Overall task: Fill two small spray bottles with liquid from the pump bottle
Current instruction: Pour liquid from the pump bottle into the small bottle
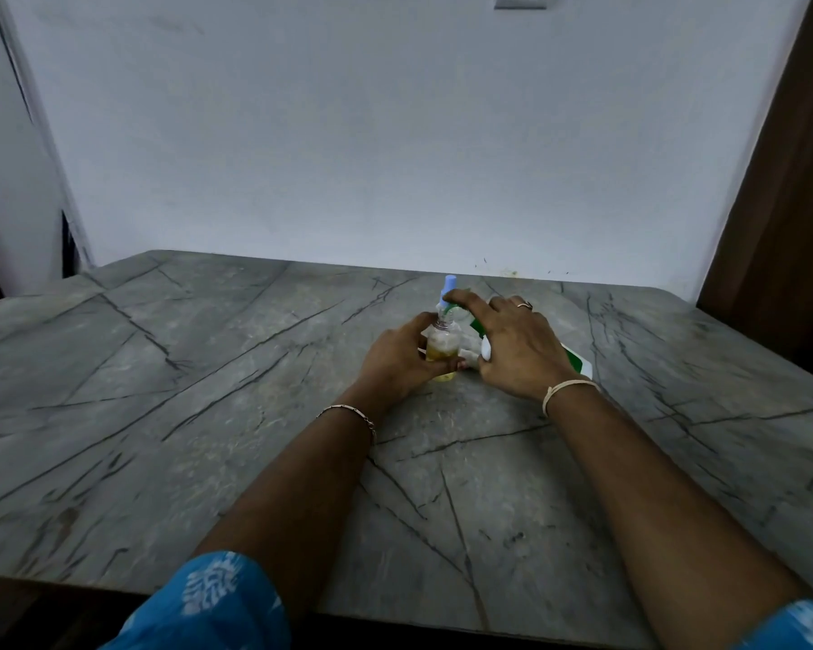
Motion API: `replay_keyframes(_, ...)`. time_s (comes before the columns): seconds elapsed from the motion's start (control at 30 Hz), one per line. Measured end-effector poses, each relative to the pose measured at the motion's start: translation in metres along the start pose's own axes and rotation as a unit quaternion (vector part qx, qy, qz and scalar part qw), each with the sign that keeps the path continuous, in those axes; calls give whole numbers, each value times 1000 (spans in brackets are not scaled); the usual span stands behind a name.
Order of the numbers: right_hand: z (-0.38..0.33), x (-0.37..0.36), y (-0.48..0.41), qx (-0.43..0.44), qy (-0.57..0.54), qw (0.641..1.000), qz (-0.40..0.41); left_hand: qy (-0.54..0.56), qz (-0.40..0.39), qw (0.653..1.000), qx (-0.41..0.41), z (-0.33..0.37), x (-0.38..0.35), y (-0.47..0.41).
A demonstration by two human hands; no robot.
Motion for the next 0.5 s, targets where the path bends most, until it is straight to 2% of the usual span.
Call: replay_keyframes(0.5,-1,-2,-1,-2,39,999,36,12,7,1000,-4,-1,2,0)
Point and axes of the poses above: each hand's wrist, its own y-axis away from the middle knuckle, its own x-axis out of the back of the hand, z = x × y, the point moved 7 cm from there along -y, towards the middle knuckle, and after that the axes turned 2 degrees about -y, right-handed, at the moved point
